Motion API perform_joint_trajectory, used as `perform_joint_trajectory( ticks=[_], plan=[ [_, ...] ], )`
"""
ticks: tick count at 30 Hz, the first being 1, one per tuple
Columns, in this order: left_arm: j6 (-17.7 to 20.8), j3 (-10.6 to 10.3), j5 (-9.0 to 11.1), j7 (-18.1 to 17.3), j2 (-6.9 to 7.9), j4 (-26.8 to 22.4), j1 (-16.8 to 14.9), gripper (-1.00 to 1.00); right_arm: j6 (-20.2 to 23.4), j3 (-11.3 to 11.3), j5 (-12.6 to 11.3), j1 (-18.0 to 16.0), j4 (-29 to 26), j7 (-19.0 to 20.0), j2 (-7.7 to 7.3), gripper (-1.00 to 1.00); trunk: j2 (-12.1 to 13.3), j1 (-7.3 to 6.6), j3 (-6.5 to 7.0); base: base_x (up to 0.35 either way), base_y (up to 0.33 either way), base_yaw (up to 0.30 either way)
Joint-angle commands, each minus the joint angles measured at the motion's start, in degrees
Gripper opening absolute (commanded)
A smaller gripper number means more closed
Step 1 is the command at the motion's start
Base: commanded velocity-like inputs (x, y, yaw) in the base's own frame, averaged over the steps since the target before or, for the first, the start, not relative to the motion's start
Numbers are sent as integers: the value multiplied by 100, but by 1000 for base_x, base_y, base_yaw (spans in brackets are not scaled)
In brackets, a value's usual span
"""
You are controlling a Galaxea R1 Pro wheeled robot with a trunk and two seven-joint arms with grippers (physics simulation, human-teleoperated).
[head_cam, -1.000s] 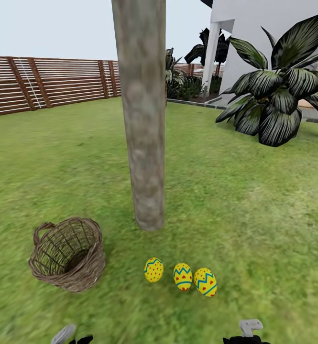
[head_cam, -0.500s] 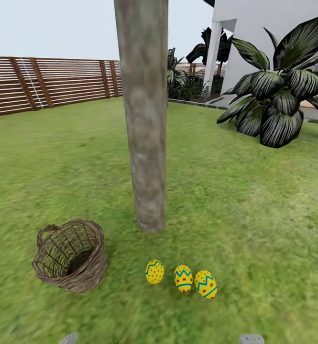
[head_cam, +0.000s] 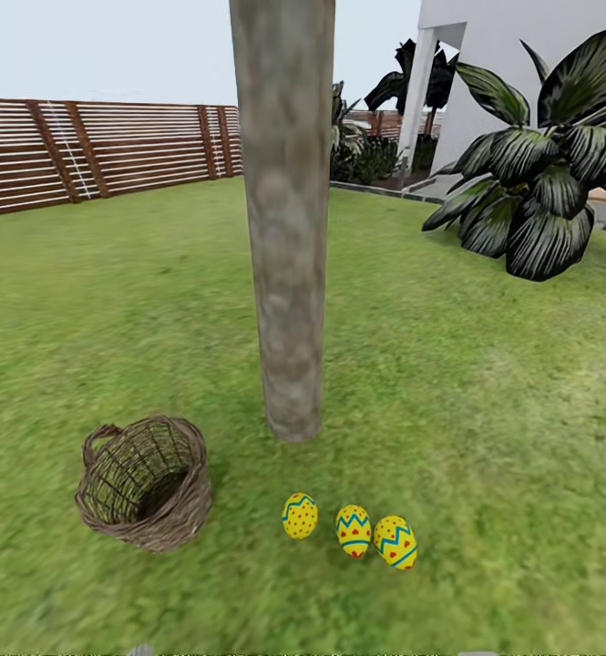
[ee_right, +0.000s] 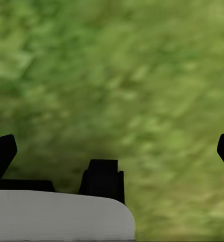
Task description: Take the three Easter eggs out of the wicker basket on the lawn in the garden, then place them on the lawn next to a single tree (choose any tree) so that all three eggs are next to the same tree and none are left in the basket.
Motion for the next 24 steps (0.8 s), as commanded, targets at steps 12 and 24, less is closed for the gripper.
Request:
perform_joint_trajectory(
  ticks=[12,24],
  plan=[
    [49,-30,62,-15,-13,29,-4,100,-20,44,-62,-2,7,26,-1,100,481,-265,100,0,0,2],
    [49,-30,62,-13,-13,145,4,100,-20,44,-58,6,7,26,-1,100,922,-506,185,0,0,0]
  ],
)
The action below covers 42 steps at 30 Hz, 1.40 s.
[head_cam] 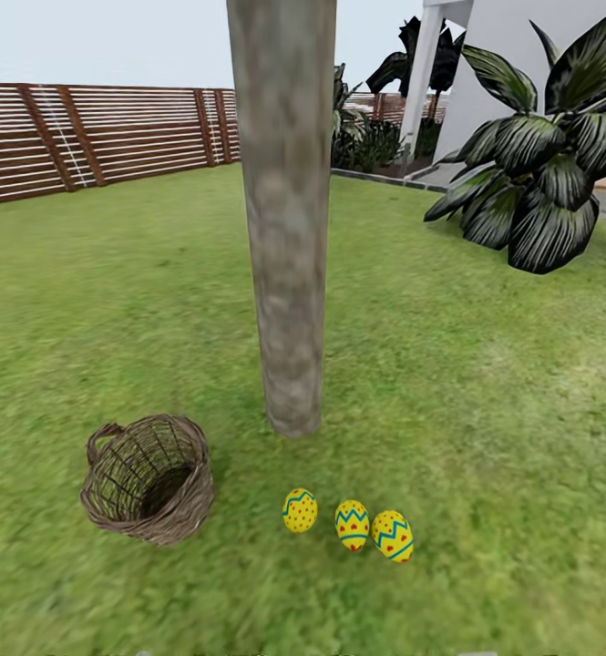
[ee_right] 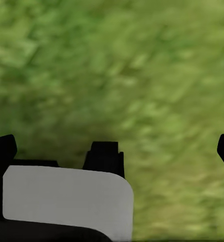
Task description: Take the three Easter eggs out of the wicker basket on the lawn in the garden, then place them on the lawn next to a single tree (choose any tree) so that all three eggs are next to the same tree and none are left in the basket.
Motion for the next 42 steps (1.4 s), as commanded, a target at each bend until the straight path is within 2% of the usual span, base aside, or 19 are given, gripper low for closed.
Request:
perform_joint_trajectory(
  ticks=[1,5,9,17,20,22,24,26,27,31,34,39,42],
  plan=[
    [49,-28,62,-22,2,50,-3,100,-18,44,-59,2,7,26,-1,100,-2,-1,-14,0,0,0],
    [49,-28,62,-22,-3,86,-3,100,-18,44,-48,55,7,26,-1,100,38,-22,-30,0,0,0],
    [49,-28,58,-18,-118,122,-3,100,-23,44,-45,74,7,26,-1,100,199,-110,32,0,0,0],
    [49,-37,54,-18,-156,250,-3,100,-27,44,-32,76,7,23,-1,100,519,-286,175,0,0,0],
    [49,-151,54,-14,-156,254,-3,100,-27,44,-27,76,7,16,-1,100,640,-352,229,0,0,0],
    [49,-326,54,57,-157,254,-3,100,-23,44,-27,76,7,-93,-1,100,720,-396,265,0,0,0],
    [49,-457,54,391,-176,249,-3,100,-20,44,-27,76,7,-311,6,100,800,-440,301,0,0,0],
    [45,-545,54,1170,-316,235,-3,100,-19,44,-23,76,7,-629,67,100,880,-484,336,0,0,0],
    [31,-569,49,1723,-438,229,-3,100,-19,44,-20,78,7,-773,98,100,921,-506,354,0,0,0],
    [-231,-596,45,3028,-708,220,-3,100,-18,44,-15,133,29,-947,143,100,1081,-594,426,0,0,0],
    [-303,-599,45,3235,-751,225,-3,100,-18,44,-14,143,32,-1038,185,100,1201,-659,480,0,0,0],
    [-328,-600,45,3305,-762,229,-3,100,-3,44,-25,155,41,-1777,334,100,1402,-769,570,0,0,0],
    [-329,-600,50,3308,-763,234,-3,100,-6,44,-23,161,49,-1879,361,100,1522,-835,624,0,0,0]
  ],
)
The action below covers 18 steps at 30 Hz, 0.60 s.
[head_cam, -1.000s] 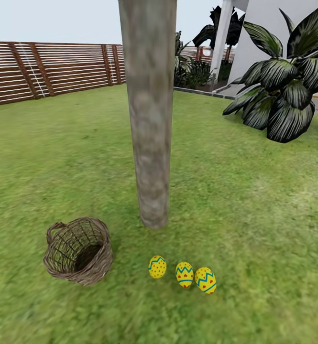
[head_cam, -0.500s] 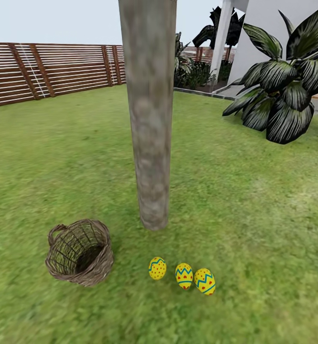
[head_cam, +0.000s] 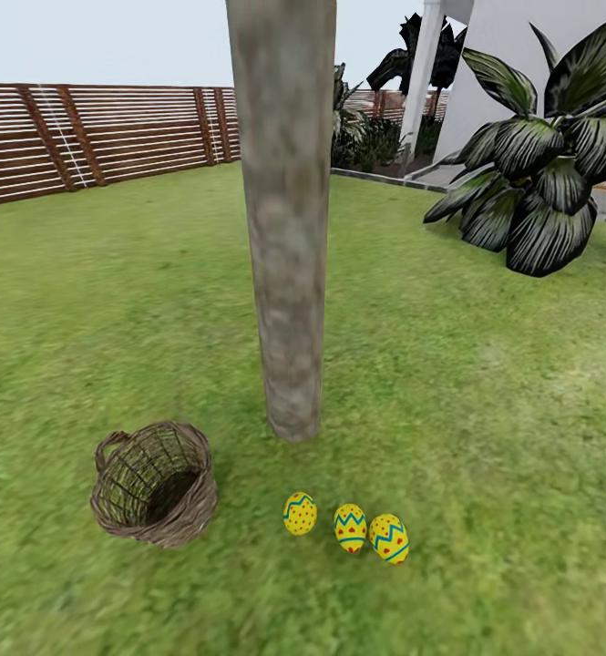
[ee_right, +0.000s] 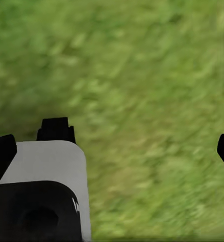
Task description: Take the three Easter eggs out of the wicker basket on the lawn in the garden, then place them on the lawn next to a single tree (choose any tree) so that all three eggs are next to the same tree and none are left in the basket.
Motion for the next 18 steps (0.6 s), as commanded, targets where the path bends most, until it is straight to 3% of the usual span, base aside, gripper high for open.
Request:
perform_joint_trajectory(
  ticks=[1,7,18],
  plan=[
    [15,-48,58,-14,-2,12,-6,100,-20,48,-55,-1,6,-22,5,100,39,-23,15,0,0,0],
    [15,-48,60,-13,-9,19,-6,100,-29,48,-30,127,-9,-4,82,100,280,-155,123,0,0,0],
    [15,-40,80,-13,49,11,-6,100,-43,48,-21,158,-37,23,95,100,280,-155,163,0,0,-56]
  ],
)
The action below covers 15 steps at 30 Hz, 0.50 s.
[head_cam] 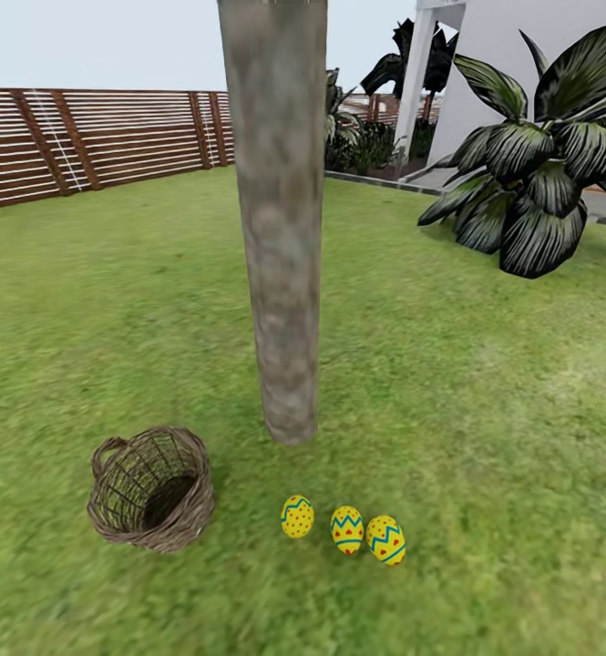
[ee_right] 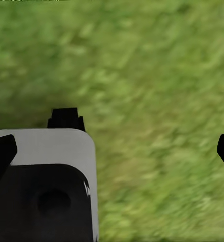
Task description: Take the three Easter eggs out of the wicker basket on the lawn in the garden, then place them on the lawn next to a single tree (choose any tree) so that all three eggs are next to the same tree and none are left in the basket.
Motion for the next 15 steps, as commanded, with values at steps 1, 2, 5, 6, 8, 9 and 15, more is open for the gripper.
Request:
perform_joint_trajectory(
  ticks=[1,2,5,6,8,9,15],
  plan=[
    [16,-48,60,-14,11,8,-5,100,-14,48,-54,-2,1,-9,1,100,-2,0,4,0,0,-111],
    [16,-48,61,-14,19,8,-5,100,-12,48,-54,-2,1,-9,2,100,-2,0,12,0,0,-107],
    [16,-49,63,-14,82,10,-5,100,-10,48,-53,-2,1,-9,2,100,-2,0,36,0,0,-90],
    [16,-48,65,-14,120,12,-5,100,-10,48,-53,-2,1,-9,2,100,-2,0,44,0,0,-76],
    [16,-47,74,-14,207,25,-5,100,-10,48,-53,-2,1,-11,2,100,-2,0,60,0,0,-67],
    [16,-47,73,-14,230,28,-5,100,-10,48,-53,-2,1,-13,2,100,-2,0,68,0,0,-44],
    [16,-47,73,-14,345,33,-5,100,-10,48,-53,-2,1,-12,2,100,-2,0,117,0,0,-9]
  ],
)
